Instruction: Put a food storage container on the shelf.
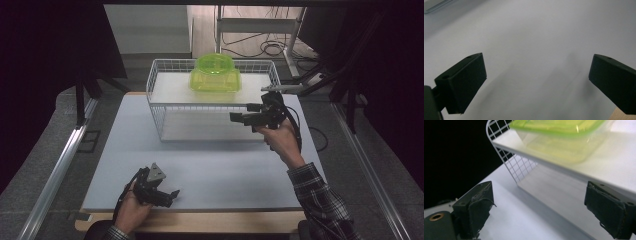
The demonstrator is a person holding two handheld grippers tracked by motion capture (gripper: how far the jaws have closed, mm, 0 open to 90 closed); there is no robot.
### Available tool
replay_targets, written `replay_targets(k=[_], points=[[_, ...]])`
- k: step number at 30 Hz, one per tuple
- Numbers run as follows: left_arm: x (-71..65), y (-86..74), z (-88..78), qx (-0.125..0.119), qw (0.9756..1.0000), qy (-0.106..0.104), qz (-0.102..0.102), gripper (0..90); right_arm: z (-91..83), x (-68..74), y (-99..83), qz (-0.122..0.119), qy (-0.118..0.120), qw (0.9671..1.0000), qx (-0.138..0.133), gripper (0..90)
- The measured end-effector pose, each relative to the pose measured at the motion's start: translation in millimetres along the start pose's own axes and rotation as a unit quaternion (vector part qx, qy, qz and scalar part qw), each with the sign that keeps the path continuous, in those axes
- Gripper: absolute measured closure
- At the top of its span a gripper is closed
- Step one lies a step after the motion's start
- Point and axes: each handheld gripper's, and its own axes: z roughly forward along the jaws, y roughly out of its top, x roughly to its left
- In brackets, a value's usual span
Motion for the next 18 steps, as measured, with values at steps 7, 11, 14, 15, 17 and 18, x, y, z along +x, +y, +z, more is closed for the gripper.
replay_targets(k=[7, 11, 14, 15, 17, 18], points=[[-0.3, -0.1, 0.3, 0.001, 1.0000, -0.001, 0.001, 1.0, -1.6, -0.9, -27.8, -0.026, -0.013, 0.9992, 0.026, 5.2], [-0.3, -0.1, 0.5, 0.002, 1.0000, 0.000, 0.001, 1.1, -2.6, -0.3, -40.8, -0.037, -0.019, 0.9985, 0.036, 5.3], [-0.7, -0.1, 0.8, 0.003, 1.0000, 0.000, 0.002, 1.0, -3.2, 0.2, -51.3, -0.044, -0.026, 0.9979, 0.039, 5.3], [-0.8, -0.1, 0.9, 0.004, 1.0000, 0.000, 0.002, 1.0, -3.2, 0.6, -55.1, -0.046, -0.030, 0.9977, 0.041, 5.2], [-0.7, -0.2, 1.1, 0.005, 1.0000, -0.001, 0.003, 0.9, -3.0, -0.2, -62.7, -0.051, -0.035, 0.9972, 0.042, 4.8], [-0.7, -0.1, 1.1, 0.005, 1.0000, 0.000, 0.002, 0.9, -2.8, -0.7, -66.6, -0.050, -0.037, 0.9971, 0.043, 4.8]])
